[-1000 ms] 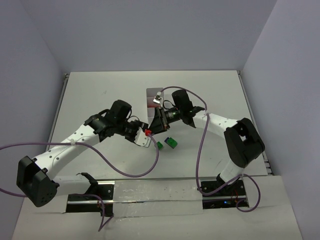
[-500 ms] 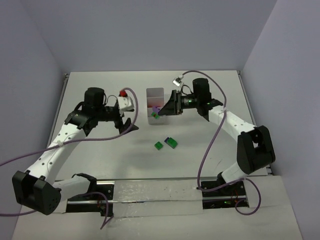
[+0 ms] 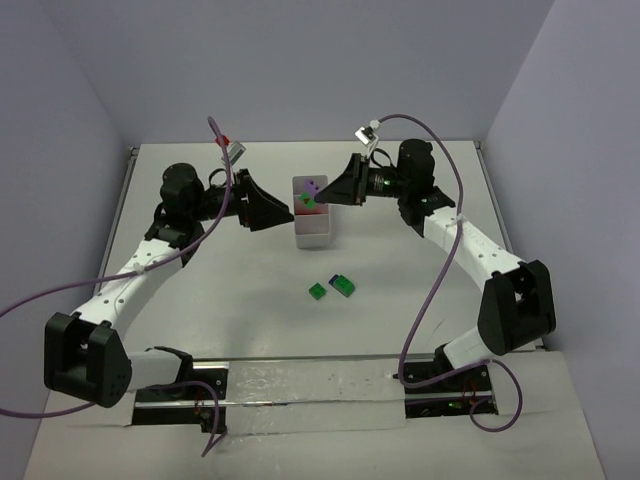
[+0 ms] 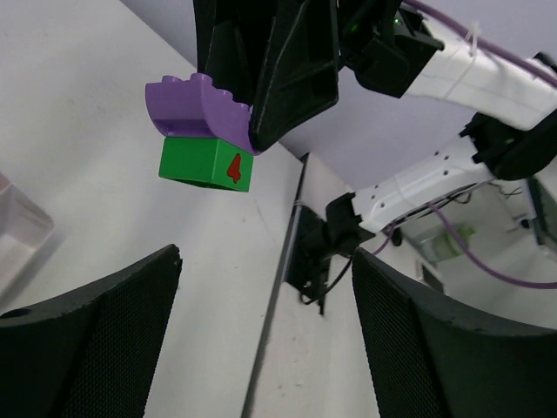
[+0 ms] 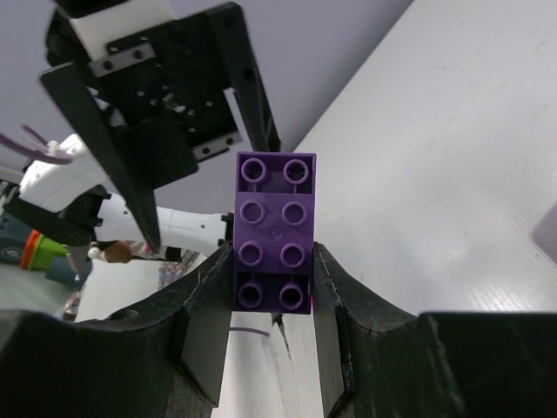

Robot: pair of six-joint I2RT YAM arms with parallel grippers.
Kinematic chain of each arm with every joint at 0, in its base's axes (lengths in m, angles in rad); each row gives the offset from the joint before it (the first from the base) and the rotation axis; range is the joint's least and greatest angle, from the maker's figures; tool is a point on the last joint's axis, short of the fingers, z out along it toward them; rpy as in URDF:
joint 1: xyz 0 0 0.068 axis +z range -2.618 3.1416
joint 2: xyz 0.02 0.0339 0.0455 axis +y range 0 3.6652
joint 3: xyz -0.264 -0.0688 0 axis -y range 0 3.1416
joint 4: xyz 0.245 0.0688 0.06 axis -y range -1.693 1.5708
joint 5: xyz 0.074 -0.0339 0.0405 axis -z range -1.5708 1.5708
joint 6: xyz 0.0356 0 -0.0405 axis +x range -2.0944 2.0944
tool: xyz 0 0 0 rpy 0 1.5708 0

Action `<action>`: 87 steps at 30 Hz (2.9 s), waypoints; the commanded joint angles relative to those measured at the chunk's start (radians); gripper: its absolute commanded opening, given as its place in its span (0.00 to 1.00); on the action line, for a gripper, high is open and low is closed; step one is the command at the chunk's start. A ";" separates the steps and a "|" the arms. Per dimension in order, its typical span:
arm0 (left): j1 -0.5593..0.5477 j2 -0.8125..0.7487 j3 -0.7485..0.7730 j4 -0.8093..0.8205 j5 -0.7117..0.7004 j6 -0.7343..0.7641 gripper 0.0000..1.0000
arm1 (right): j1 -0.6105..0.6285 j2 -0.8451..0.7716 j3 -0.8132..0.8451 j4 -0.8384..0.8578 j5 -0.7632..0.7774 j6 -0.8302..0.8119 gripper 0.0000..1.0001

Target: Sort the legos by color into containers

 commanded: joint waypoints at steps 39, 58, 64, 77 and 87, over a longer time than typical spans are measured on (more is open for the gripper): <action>-0.034 0.037 -0.039 0.323 -0.013 -0.242 0.41 | 0.085 0.007 0.028 0.218 -0.093 0.152 0.00; 0.054 -0.060 -0.158 0.014 0.022 0.009 0.00 | -0.035 0.095 0.253 -0.165 -0.024 -0.180 0.00; 0.089 -0.083 -0.158 -0.112 0.003 0.149 0.00 | -0.015 0.232 0.555 -0.727 0.256 -0.520 0.00; 0.099 -0.111 -0.138 -0.169 -0.052 0.232 0.00 | 0.113 0.537 1.008 -1.214 0.829 -0.733 0.00; 0.101 -0.136 -0.155 -0.179 -0.063 0.232 0.00 | 0.159 0.663 1.084 -1.278 0.890 -0.752 0.00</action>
